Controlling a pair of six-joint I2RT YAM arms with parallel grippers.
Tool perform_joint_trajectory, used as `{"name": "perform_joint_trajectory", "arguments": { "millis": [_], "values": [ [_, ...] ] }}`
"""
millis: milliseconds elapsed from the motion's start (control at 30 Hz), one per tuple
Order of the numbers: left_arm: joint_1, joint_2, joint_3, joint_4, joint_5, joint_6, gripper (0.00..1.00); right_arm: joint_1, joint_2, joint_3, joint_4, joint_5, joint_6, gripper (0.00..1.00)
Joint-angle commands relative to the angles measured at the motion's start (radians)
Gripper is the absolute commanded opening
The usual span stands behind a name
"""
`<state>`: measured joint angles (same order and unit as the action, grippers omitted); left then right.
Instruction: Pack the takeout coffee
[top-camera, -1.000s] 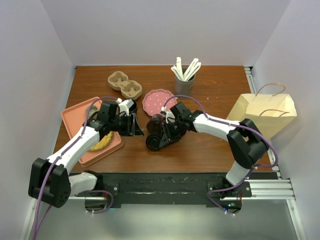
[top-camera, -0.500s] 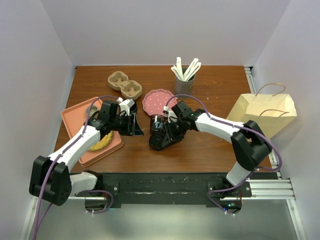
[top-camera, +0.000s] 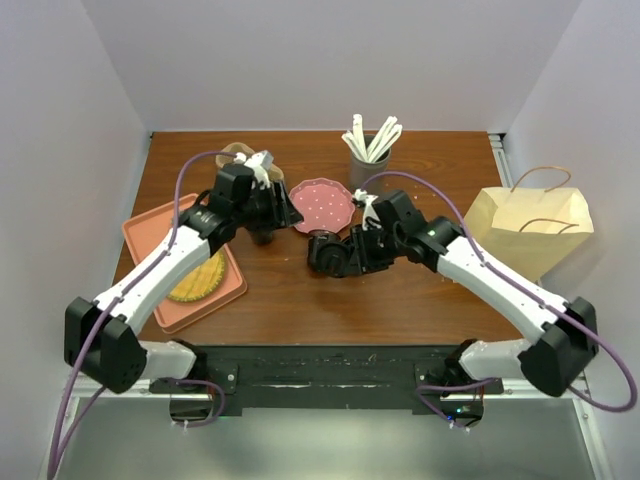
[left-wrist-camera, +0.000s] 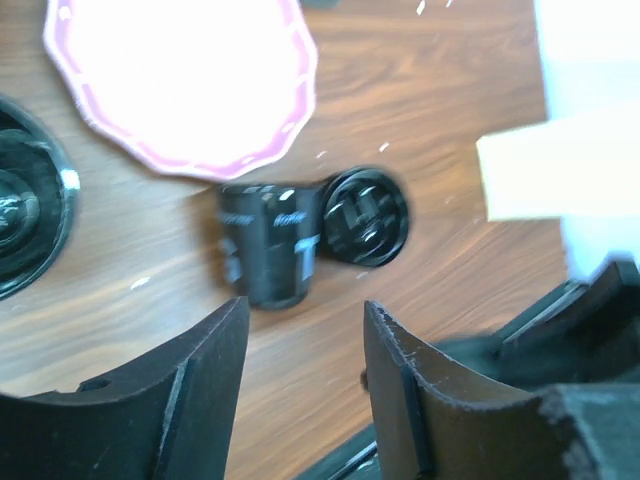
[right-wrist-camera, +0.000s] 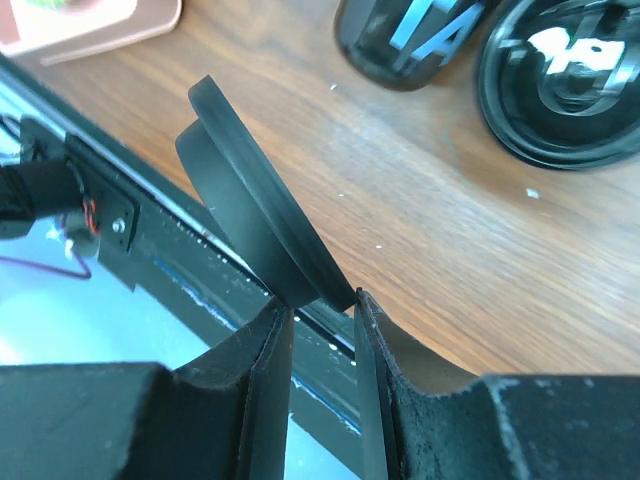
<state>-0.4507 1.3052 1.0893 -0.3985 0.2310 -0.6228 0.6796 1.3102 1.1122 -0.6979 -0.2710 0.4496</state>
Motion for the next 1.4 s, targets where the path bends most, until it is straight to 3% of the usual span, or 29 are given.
{"name": "perform_joint_trajectory", "arguments": {
  "millis": [0, 100, 233, 400, 500, 800, 1033, 1367],
  "values": [
    [-0.017, 0.146, 0.174, -0.051, -0.094, -0.259, 0.53, -0.003, -0.1, 0.041, -0.092, 0.142, 0.046, 0.27],
    [-0.071, 0.226, 0.312, -0.147, -0.166, -0.337, 0.54, -0.003, -0.176, 0.026, -0.1, 0.177, 0.075, 0.27],
    [-0.094, 0.323, 0.426, -0.291, -0.196, -0.57, 0.56, -0.003, -0.252, 0.032, -0.127, 0.222, 0.087, 0.27],
    [-0.114, 0.463, 0.664, -0.638, -0.262, -0.686, 0.55, -0.003, -0.273, 0.037, -0.16, 0.24, 0.07, 0.27],
    [-0.115, 0.522, 0.704, -0.721, -0.239, -0.753, 0.55, -0.003, -0.281, 0.037, -0.16, 0.246, 0.064, 0.28],
    [-0.115, 0.654, 0.698, -0.694, -0.142, -0.815, 0.55, -0.003, -0.278, 0.075, -0.186, 0.27, 0.031, 0.28],
    [-0.109, 0.741, 0.793, -0.747, -0.182, -0.81, 0.59, -0.003, -0.298, 0.06, -0.199, 0.271, 0.024, 0.28],
    [-0.102, 0.79, 0.782, -0.746, -0.163, -0.807, 0.62, -0.002, -0.305, 0.069, -0.215, 0.294, 0.012, 0.28]
  ]
}}
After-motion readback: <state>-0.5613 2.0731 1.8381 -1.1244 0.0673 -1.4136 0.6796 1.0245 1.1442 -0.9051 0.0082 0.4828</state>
